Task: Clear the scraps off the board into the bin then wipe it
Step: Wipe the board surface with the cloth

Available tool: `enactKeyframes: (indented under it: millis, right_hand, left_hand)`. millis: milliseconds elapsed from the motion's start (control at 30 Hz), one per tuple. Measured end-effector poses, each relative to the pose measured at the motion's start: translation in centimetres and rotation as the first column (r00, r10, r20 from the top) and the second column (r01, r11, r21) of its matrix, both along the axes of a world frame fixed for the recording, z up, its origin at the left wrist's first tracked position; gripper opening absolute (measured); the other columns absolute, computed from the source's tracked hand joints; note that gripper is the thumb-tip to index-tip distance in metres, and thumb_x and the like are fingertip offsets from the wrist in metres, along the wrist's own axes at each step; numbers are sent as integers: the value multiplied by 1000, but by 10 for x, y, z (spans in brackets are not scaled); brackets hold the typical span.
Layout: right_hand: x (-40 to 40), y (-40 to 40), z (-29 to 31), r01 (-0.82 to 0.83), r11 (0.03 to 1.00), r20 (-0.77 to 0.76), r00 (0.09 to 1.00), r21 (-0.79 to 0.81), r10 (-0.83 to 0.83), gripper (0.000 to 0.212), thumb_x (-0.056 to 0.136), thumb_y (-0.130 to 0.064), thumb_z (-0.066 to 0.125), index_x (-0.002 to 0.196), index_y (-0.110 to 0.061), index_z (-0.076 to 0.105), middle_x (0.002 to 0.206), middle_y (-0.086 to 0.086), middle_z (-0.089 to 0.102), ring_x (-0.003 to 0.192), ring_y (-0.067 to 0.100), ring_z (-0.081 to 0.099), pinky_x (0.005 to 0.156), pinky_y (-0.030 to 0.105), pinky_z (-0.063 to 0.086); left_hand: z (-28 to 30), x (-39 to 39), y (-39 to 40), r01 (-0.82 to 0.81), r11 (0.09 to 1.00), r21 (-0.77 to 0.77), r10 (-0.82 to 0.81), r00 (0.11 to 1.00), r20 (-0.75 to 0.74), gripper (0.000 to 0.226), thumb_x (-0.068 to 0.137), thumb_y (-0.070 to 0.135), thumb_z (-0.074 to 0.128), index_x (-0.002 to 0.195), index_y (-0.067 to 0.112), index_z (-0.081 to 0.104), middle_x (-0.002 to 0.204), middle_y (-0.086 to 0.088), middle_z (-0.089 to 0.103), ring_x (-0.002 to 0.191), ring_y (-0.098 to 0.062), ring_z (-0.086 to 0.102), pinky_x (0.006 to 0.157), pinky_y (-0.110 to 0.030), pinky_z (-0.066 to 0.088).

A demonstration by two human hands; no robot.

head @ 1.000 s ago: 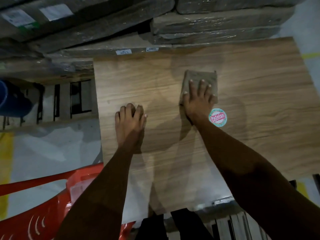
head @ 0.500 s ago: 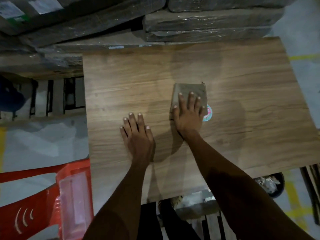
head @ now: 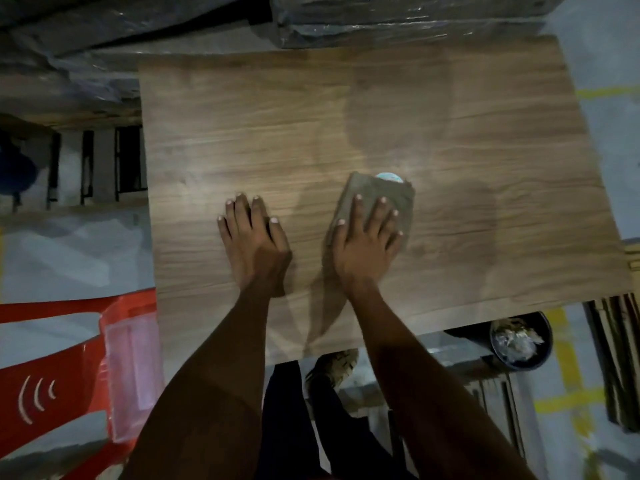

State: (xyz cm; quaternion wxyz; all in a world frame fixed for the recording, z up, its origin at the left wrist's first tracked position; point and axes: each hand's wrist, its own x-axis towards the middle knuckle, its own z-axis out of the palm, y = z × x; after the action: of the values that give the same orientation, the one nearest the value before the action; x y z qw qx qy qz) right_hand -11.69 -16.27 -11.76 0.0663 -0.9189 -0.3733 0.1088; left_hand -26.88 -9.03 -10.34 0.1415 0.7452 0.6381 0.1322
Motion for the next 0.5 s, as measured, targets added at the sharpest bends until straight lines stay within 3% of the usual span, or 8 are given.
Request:
enactKeyframes:
  millis: [33, 100, 167, 233, 300, 433, 500]
  right_hand:
    - [-12, -10, 0, -5, 1000, 8, 1000, 1, 5, 61, 104, -53, 30, 163, -39, 18, 173, 10, 9, 158, 39, 9, 124, 61, 9]
    - [-39, -30, 0, -191, 981, 17, 981, 18, 191, 61, 104, -51, 31, 163, -37, 20, 173, 10, 10, 158, 39, 10, 123, 61, 9]
    - [-53, -48, 0, -411, 911, 12, 912, 48, 410, 60, 105, -51, 31, 162, -38, 21, 173, 8, 11, 158, 38, 10, 124, 60, 10]
    - [-46, -56, 0, -489, 869, 13, 872, 75, 489, 60, 104, -52, 33, 162, -40, 23, 173, 5, 12, 159, 35, 10, 125, 58, 12]
    - [-33, -58, -1, -456, 887, 32, 890, 66, 455, 60, 103, -52, 35, 161, -41, 24, 173, 3, 14, 159, 33, 12, 125, 57, 13]
    - [-8, -67, -4, -166, 985, 54, 985, 50, 163, 60, 102, -53, 35, 160, -41, 28, 171, 5, 20, 157, 37, 16, 124, 58, 16]
    - [-9, -76, -5, -147, 988, 52, 988, 36, 145, 61, 102, -54, 33, 161, -39, 26, 172, 8, 17, 158, 39, 13, 124, 60, 14]
  left_hand:
    - [-1, 0, 0, 3, 1000, 13, -3, 1000, -6, 53, 100, 34, 44, 148, 13, 47, 161, -16, 37, 152, -35, 27, 125, -54, 19]
    - [-2, -1, 0, 5, 999, 47, -4, 1000, -16, 53, 100, 36, 45, 147, 12, 48, 159, -17, 39, 151, -35, 28, 124, -54, 20]
    - [-3, -3, -1, 10, 998, 68, -8, 999, -32, 53, 101, 38, 44, 147, 12, 48, 159, -17, 40, 151, -36, 29, 124, -55, 20]
    - [-2, -4, -1, 46, 997, 60, -44, 998, -35, 53, 101, 40, 45, 144, 11, 50, 158, -17, 40, 150, -36, 29, 124, -56, 18]
    - [0, -4, -3, 140, 988, 61, -139, 990, -9, 48, 99, 40, 48, 136, 10, 56, 152, -16, 45, 146, -36, 35, 122, -56, 22]
    - [4, -5, -8, 236, 966, 110, -236, 972, -11, 39, 95, 40, 52, 118, 11, 63, 135, -13, 55, 131, -34, 48, 111, -52, 36]
    - [4, -6, -10, 296, 949, 111, -292, 955, -50, 40, 95, 46, 56, 115, 13, 65, 128, -12, 57, 125, -33, 50, 106, -49, 38]
